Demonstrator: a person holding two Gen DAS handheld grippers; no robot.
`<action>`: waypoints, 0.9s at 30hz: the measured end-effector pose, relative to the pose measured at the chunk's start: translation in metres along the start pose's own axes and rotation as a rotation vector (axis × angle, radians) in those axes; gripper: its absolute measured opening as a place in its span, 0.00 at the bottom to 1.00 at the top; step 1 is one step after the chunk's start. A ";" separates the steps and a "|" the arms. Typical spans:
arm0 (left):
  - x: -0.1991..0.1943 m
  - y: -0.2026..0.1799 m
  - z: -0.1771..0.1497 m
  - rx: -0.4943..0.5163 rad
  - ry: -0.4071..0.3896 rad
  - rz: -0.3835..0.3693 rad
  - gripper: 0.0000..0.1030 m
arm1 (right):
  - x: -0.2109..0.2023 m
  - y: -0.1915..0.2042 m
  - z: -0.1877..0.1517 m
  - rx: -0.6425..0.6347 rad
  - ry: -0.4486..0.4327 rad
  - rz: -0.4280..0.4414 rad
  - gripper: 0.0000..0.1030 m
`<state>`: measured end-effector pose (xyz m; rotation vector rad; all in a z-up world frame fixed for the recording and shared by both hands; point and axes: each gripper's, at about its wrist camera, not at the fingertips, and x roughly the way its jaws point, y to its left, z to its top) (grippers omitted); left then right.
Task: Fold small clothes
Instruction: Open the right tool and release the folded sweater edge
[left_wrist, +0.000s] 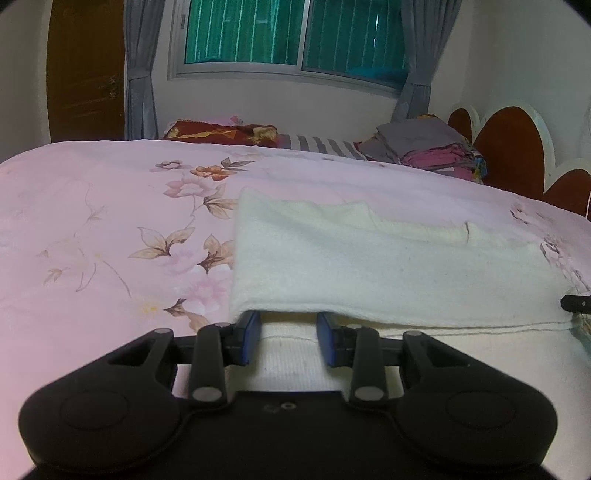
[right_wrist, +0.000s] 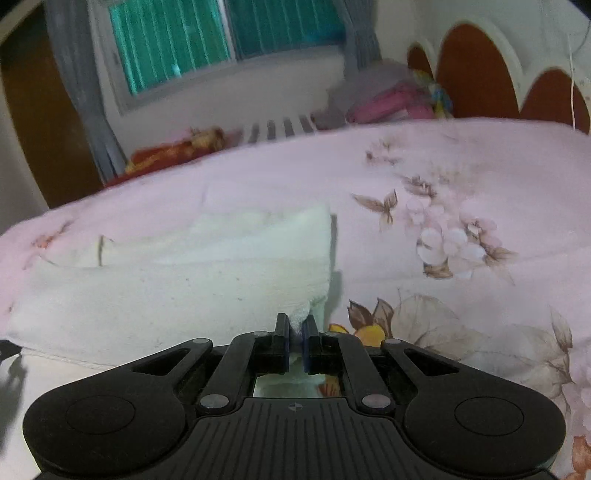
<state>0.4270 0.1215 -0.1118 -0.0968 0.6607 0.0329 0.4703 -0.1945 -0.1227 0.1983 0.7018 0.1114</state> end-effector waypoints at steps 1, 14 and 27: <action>0.000 0.000 0.000 -0.002 -0.001 0.000 0.32 | 0.000 0.001 0.001 -0.002 0.001 -0.003 0.05; -0.001 0.003 -0.002 0.009 0.014 -0.010 0.33 | -0.018 0.012 0.003 -0.019 -0.024 0.010 0.06; -0.050 0.000 0.007 0.098 -0.070 -0.018 0.44 | -0.038 0.000 0.010 -0.010 -0.058 -0.074 0.06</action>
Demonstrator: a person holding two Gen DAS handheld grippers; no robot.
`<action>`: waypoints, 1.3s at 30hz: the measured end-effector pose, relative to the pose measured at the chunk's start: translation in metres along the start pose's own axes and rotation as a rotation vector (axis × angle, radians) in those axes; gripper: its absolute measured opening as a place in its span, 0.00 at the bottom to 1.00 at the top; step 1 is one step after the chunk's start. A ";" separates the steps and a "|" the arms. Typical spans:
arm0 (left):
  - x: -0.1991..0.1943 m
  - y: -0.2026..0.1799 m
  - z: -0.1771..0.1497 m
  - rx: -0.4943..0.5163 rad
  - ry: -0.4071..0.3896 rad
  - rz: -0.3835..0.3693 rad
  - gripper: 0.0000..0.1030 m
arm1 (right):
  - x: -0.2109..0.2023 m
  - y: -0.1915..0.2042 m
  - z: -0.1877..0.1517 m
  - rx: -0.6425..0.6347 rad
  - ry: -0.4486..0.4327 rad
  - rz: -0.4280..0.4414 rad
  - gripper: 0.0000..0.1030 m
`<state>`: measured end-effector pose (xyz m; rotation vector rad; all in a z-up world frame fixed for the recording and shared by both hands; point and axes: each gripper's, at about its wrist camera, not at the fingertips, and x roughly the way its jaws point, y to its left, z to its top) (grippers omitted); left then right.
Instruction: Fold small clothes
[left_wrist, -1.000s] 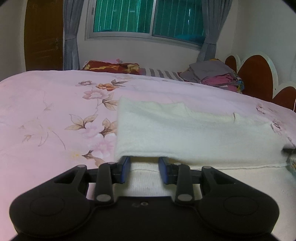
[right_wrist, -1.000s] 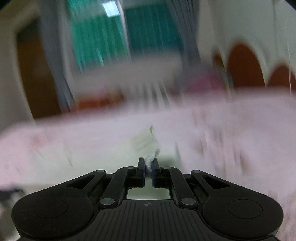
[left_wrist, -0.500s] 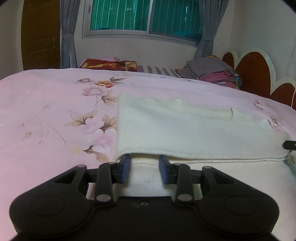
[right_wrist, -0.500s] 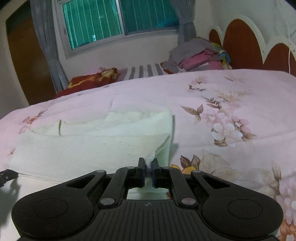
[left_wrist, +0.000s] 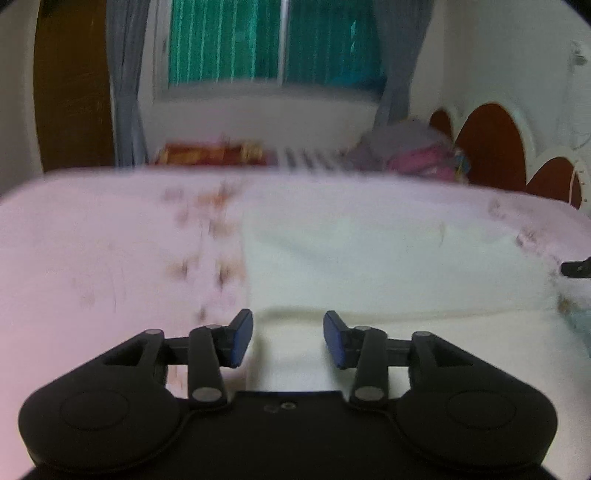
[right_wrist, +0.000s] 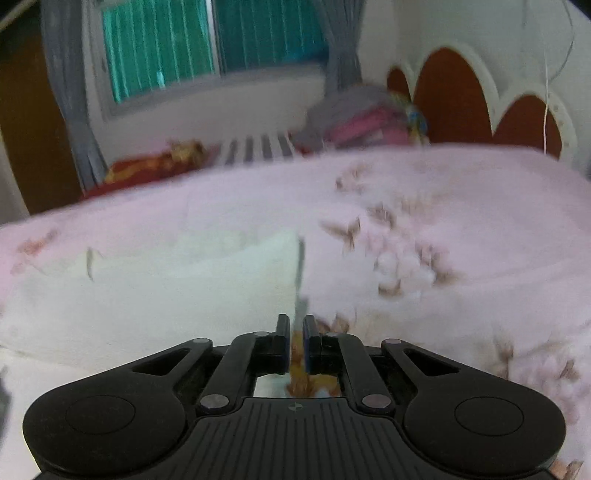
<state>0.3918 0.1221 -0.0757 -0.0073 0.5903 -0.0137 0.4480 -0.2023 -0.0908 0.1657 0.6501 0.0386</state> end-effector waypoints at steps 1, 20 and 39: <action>0.003 -0.004 0.006 0.001 -0.013 -0.014 0.47 | -0.001 0.000 0.003 0.002 -0.003 0.021 0.06; 0.151 0.014 0.048 -0.009 0.157 -0.069 0.75 | 0.067 0.034 0.020 -0.157 0.084 0.057 0.06; 0.132 -0.019 0.037 0.047 0.098 -0.186 0.75 | 0.090 0.145 0.015 -0.188 0.096 0.276 0.49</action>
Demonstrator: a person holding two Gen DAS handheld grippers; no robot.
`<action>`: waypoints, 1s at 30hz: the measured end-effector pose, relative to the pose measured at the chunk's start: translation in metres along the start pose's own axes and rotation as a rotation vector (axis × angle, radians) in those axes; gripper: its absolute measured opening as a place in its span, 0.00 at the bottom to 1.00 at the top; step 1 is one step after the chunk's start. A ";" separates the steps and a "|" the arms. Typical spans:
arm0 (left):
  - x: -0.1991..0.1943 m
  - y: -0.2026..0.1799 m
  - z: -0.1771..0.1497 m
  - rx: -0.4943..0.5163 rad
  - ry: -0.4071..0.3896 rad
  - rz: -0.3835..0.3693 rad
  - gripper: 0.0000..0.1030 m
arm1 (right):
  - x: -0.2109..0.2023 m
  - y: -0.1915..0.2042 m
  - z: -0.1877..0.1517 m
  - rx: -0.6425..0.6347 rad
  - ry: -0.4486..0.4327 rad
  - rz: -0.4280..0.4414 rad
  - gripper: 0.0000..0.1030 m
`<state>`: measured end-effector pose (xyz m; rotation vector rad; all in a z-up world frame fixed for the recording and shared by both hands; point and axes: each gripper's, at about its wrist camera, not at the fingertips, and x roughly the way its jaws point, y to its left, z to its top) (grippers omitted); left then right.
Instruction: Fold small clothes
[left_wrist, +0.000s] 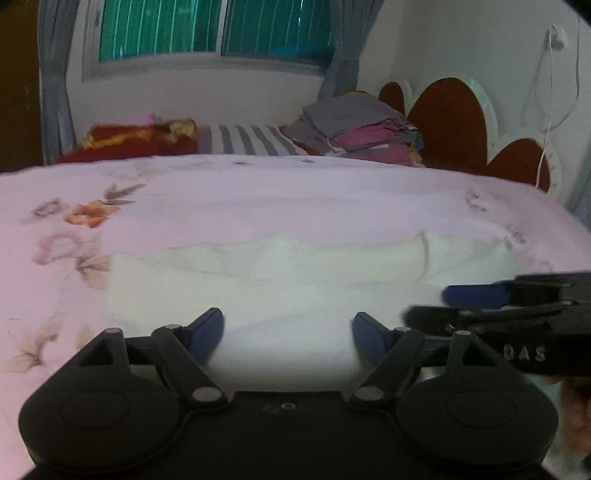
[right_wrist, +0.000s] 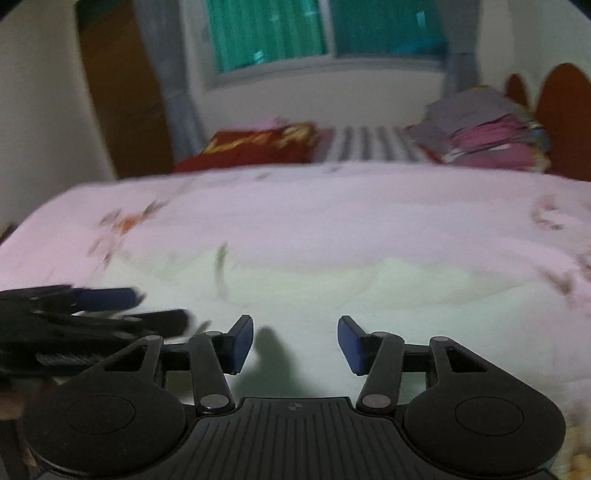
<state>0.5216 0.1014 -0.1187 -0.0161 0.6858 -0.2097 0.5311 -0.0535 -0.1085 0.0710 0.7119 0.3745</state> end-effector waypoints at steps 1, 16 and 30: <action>-0.001 0.002 -0.002 0.010 -0.001 0.046 0.76 | 0.003 0.004 -0.004 -0.041 0.013 -0.001 0.49; -0.058 0.008 -0.018 0.020 -0.074 0.048 0.70 | -0.073 -0.063 -0.033 0.069 -0.097 -0.171 0.49; -0.044 0.036 -0.035 -0.057 0.029 0.085 0.82 | -0.073 -0.087 -0.047 0.184 -0.034 -0.292 0.37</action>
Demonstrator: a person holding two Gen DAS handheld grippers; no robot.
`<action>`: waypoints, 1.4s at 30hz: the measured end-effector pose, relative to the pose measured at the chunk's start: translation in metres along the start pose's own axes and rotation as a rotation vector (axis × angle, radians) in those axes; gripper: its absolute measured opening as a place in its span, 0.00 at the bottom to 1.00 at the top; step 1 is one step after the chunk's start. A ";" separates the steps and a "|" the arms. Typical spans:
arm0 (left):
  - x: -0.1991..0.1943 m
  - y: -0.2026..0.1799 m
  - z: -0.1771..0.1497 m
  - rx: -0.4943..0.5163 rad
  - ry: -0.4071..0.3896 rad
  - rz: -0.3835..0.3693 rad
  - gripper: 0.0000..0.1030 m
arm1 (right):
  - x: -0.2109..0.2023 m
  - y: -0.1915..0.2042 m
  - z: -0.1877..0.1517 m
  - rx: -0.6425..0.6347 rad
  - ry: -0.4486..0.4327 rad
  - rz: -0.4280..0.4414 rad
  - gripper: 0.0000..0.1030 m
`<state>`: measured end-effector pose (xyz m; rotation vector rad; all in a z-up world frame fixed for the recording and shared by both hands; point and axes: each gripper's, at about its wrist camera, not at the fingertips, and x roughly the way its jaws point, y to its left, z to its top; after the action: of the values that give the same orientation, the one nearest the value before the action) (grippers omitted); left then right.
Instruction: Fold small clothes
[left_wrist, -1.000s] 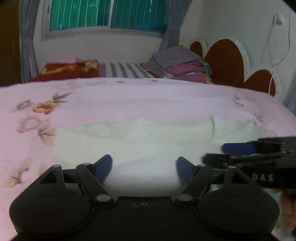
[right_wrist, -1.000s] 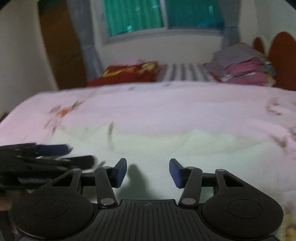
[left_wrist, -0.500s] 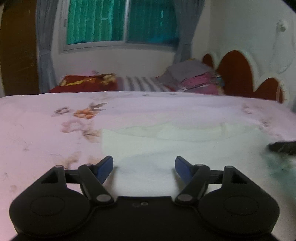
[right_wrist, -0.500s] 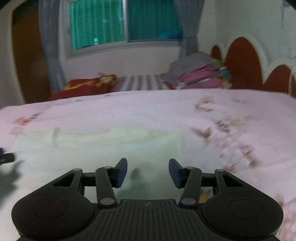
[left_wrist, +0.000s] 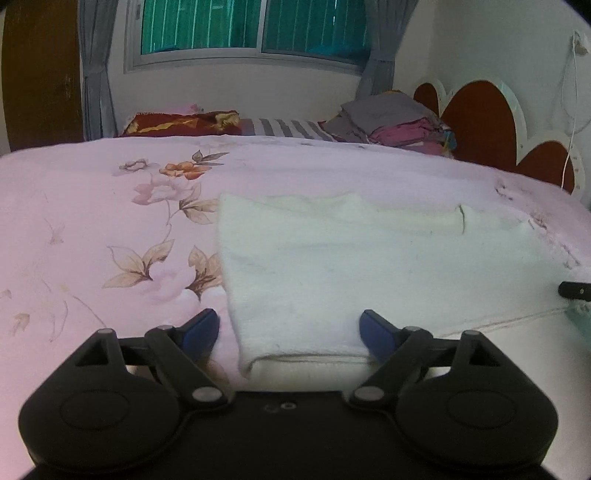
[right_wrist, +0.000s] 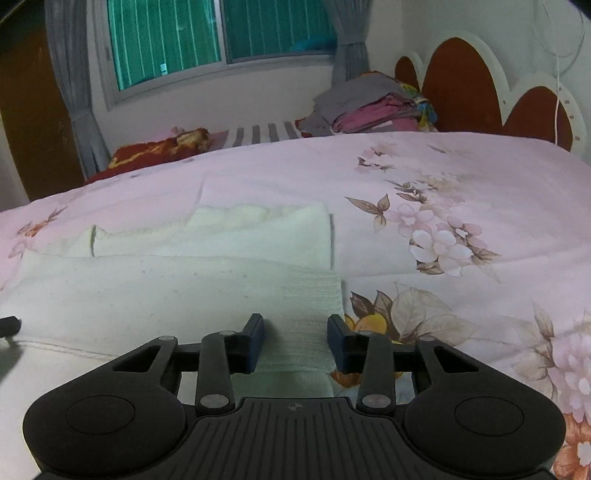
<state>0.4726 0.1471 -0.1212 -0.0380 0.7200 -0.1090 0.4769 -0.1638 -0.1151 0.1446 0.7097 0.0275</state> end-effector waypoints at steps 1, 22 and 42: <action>-0.001 -0.001 0.001 -0.005 0.002 -0.001 0.82 | 0.000 -0.001 0.000 -0.002 0.004 -0.007 0.37; -0.058 0.017 -0.035 0.005 0.033 0.065 0.91 | -0.088 -0.032 -0.042 0.224 -0.002 0.003 0.38; -0.235 0.015 -0.174 -0.259 0.132 -0.203 0.64 | -0.210 -0.083 -0.172 0.275 0.180 0.336 0.38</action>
<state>0.1839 0.1894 -0.0989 -0.3548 0.8578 -0.2136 0.2036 -0.2404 -0.1199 0.5297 0.8602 0.2673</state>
